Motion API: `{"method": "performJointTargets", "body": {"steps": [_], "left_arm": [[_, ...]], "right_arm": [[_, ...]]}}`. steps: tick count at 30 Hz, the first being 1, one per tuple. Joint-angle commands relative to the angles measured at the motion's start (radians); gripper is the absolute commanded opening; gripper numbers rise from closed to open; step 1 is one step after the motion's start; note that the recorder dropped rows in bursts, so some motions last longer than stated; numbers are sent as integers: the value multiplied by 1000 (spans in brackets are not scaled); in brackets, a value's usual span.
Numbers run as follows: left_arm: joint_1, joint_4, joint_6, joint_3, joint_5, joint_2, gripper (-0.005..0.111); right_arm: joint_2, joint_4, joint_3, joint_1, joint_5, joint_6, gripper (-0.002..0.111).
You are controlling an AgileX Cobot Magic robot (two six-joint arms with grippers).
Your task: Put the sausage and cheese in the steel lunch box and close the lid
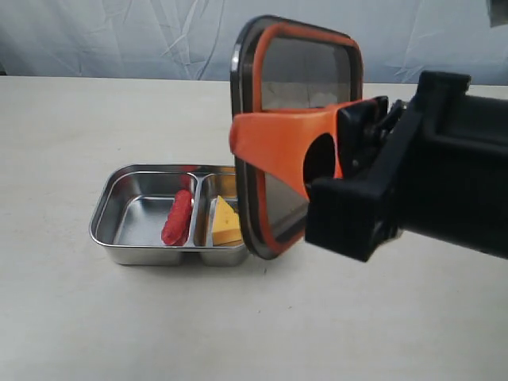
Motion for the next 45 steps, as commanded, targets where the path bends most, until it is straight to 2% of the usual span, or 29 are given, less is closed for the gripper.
{"method": "performJointTargets", "body": {"steps": [1, 3, 5, 8, 9, 10, 12, 16, 19, 22, 25, 26, 27, 30, 34, 39, 45], "left_arm": [[-5, -203, -10, -15, 211, -5, 49], [-5, -273, 61, -46, 282, -5, 49], [-5, -437, 266, -85, 296, -5, 49], [-5, -857, 768, -174, 339, -5, 49], [-5, -976, 989, -209, 376, -5, 49], [-5, -976, 1113, -252, 423, -5, 49], [-1, -976, 1257, -334, 482, 3, 49], [-1, -976, 1388, -440, 499, 84, 49], [-1, -976, 1636, -467, 536, 184, 49], [-7, -976, 1866, -467, 708, 314, 49], [-55, -976, 2096, -467, 908, 498, 49], [-66, -968, 2144, -467, 916, 532, 49], [-91, -899, 2225, -467, 910, 598, 49], [-118, -823, 2228, -467, 859, 692, 49], [-124, -791, 2222, -467, 956, 742, 49], [-124, -875, 2200, -467, 975, 736, 49], [-124, -898, 2185, -467, 931, 741, 49]], "right_arm": [[-6, 8, -7, 12, -159, -2, -1], [-6, 8, -7, 12, -174, -2, -1], [-6, 8, -5, 12, -174, -2, -1], [-6, 8, -5, 12, -172, -2, -1], [-6, 8, -5, 12, -172, -2, -1], [-6, 8, -5, 12, -172, -2, -1], [-6, 8, -5, 12, -181, -2, -1], [-6, 10, -5, 12, -204, 4, -1], [6, 35, -5, 10, -263, 5, -1], [31, 68, -5, 5, -368, 5, -1], [90, 182, -5, 1, -484, 5, -1], [100, 194, -5, 1, -501, 11, -1], [125, 191, -5, 1, -544, 58, -1], [169, 166, -5, 1, -650, 140, -1], [239, 226, -5, 1, -777, 179, -1], [323, 268, -5, 1, -903, 183, -1], [439, 247, -5, 1, -1084, 317, -1]]}}
